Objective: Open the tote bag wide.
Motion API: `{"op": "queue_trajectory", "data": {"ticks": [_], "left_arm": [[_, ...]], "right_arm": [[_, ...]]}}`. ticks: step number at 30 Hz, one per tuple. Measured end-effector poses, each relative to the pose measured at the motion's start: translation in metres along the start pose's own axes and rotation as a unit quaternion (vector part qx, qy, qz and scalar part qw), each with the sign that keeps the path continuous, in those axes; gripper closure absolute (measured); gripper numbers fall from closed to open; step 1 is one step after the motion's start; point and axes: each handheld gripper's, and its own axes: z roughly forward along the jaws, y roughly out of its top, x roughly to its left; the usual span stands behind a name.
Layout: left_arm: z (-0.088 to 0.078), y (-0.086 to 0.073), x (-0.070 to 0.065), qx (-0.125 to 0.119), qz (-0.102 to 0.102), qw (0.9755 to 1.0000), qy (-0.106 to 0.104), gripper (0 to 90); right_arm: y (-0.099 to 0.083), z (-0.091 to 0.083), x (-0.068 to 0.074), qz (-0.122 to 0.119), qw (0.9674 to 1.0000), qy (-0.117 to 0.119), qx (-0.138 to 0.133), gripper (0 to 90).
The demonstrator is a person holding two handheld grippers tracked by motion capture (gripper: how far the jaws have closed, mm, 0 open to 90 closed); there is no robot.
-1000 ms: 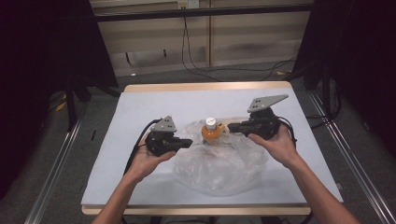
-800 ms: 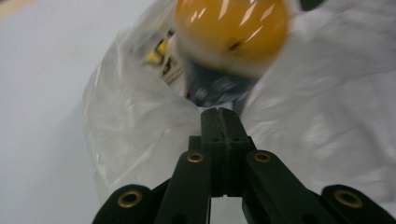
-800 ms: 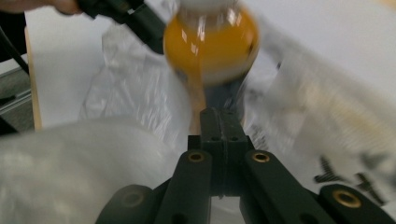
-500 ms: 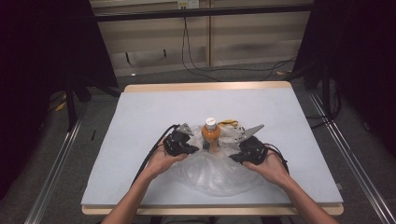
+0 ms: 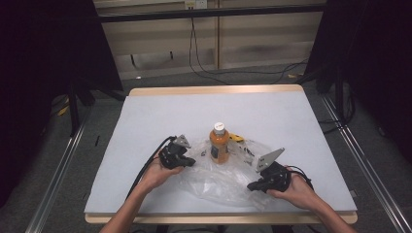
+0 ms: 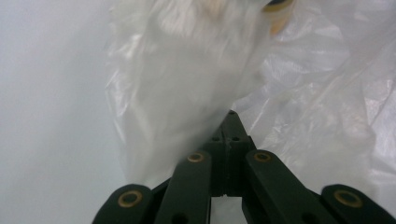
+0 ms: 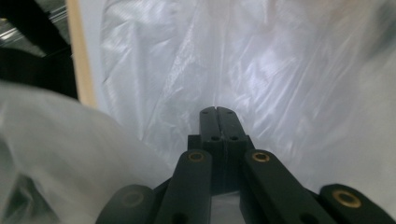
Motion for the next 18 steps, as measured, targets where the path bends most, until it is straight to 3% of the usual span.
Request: {"op": "queue_trajectory", "data": {"ticks": [1, 2, 5, 6, 7, 8, 9, 10, 12, 14, 17, 18], "left_arm": [[-0.001, -0.001, -0.001, 0.003, -0.003, 1.0000, 0.004, 90.0], [-0.002, -0.002, 0.000, 0.005, 0.008, 1.0000, -0.001, 90.0], [-0.003, -0.002, -0.001, -0.004, 0.003, 0.9999, -0.010, 90.0], [-0.004, -0.002, -0.003, -0.011, -0.004, 0.9999, -0.010, 90.0], [-0.007, 0.000, -0.003, -0.016, 0.008, 0.9998, -0.011, 90.0], [-0.010, 0.002, -0.006, -0.038, 0.001, 0.9991, -0.017, 90.0], [-0.015, 0.005, -0.007, -0.036, 0.016, 0.9990, -0.020, 90.0], [-0.017, 0.009, -0.011, -0.053, 0.018, 0.9982, -0.023, 90.0], [-0.021, 0.016, -0.015, -0.060, 0.035, 0.9973, -0.024, 90.0], [-0.019, 0.020, -0.016, -0.051, 0.049, 0.9974, -0.015, 90.0], [-0.007, 0.016, -0.013, -0.022, 0.038, 0.9989, -0.018, 90.0], [-0.003, 0.012, -0.011, -0.006, 0.045, 0.9988, -0.016, 90.0]], "right_arm": [[-0.002, -0.002, 0.003, -0.002, 1.0000, 0.000, 0.004, 90.0], [-0.003, -0.002, 0.003, -0.006, 1.0000, -0.005, 0.005, 90.0], [0.001, -0.004, 0.002, -0.004, 0.9999, -0.010, 0.000, 90.0], [0.003, -0.005, -0.001, -0.003, 0.9999, -0.011, -0.012, 90.0], [0.007, -0.007, -0.003, 0.000, 0.9996, -0.013, -0.024, 90.0], [0.010, -0.010, -0.006, 0.000, 0.9992, -0.016, -0.037, 90.0], [0.014, -0.013, -0.009, 0.002, 0.9986, -0.022, -0.048, 90.0], [0.019, -0.016, -0.013, 0.005, 0.9981, -0.029, -0.054, 90.0], [0.028, -0.020, -0.020, 0.009, 0.9968, -0.039, -0.069, 90.0], [0.034, -0.022, -0.028, 0.014, 0.9962, -0.050, -0.071, 90.0], [0.035, -0.022, -0.045, 0.032, 0.9950, -0.067, -0.067, 90.0], [0.033, -0.021, -0.051, 0.034, 0.9950, -0.072, -0.060, 90.0]]}}
